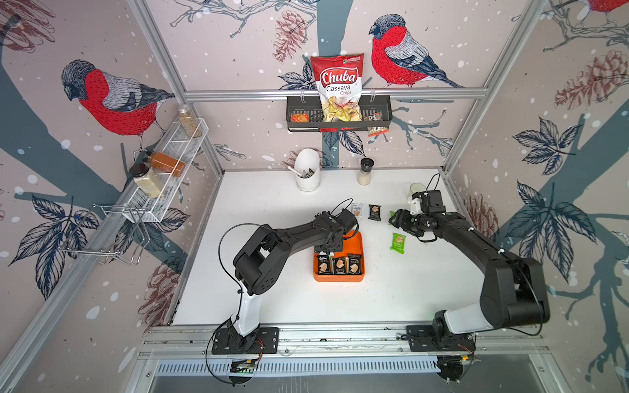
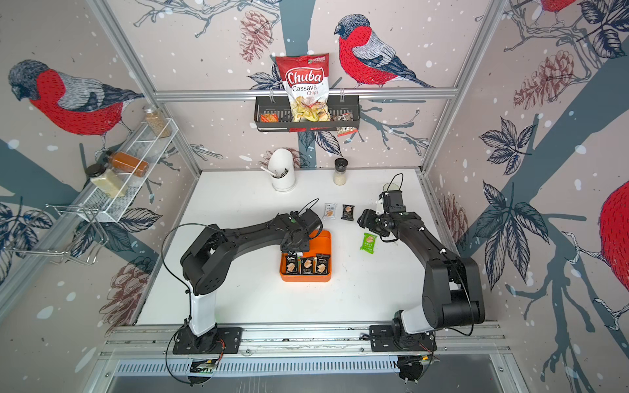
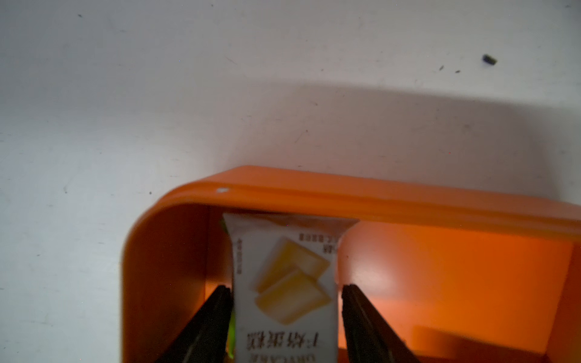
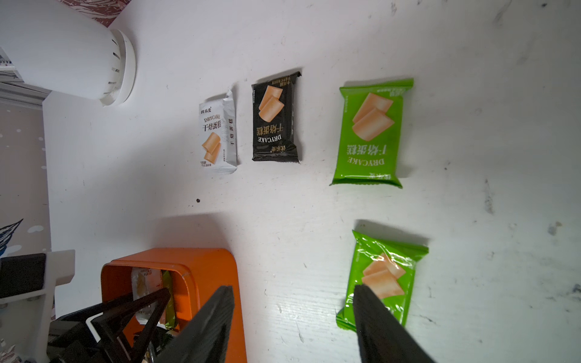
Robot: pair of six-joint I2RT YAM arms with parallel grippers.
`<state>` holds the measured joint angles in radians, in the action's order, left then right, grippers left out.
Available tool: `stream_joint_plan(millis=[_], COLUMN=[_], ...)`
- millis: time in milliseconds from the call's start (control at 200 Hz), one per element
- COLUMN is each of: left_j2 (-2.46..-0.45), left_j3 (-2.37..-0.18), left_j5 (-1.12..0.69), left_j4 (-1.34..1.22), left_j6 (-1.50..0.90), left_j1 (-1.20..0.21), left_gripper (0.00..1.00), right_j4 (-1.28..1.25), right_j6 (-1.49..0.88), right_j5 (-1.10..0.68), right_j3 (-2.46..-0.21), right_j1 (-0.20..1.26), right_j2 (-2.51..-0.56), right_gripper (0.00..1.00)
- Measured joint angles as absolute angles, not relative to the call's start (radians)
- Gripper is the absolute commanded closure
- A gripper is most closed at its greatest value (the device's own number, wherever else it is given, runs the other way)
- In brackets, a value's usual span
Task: Take the cookies out of the storage box
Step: Pick up the cookie from the storage box.
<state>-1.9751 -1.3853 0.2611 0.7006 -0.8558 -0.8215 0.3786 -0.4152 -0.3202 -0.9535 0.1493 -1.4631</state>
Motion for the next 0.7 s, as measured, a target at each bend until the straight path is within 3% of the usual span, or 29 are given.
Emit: stream_joint_plan(millis=[420,695], left_j2=[-1.956,-1.901], left_j3=[-1.38,-1.379], left_j5=[0.257,0.239], left_j4=[0.685,0.686], left_j6=[-0.844,-0.833], left_j1=[-0.821,-0.823], left_gripper=[0.63,0.62], right_j4=[0.379,0.384], right_j6=[-0.415,-0.418], right_j5=[-0.313,-0.309], right_j3=[-0.945,-0.945], right_j1=[0.144,0.174], right_j2=[-1.44,-1.429], right_gripper=[0.35,0.35])
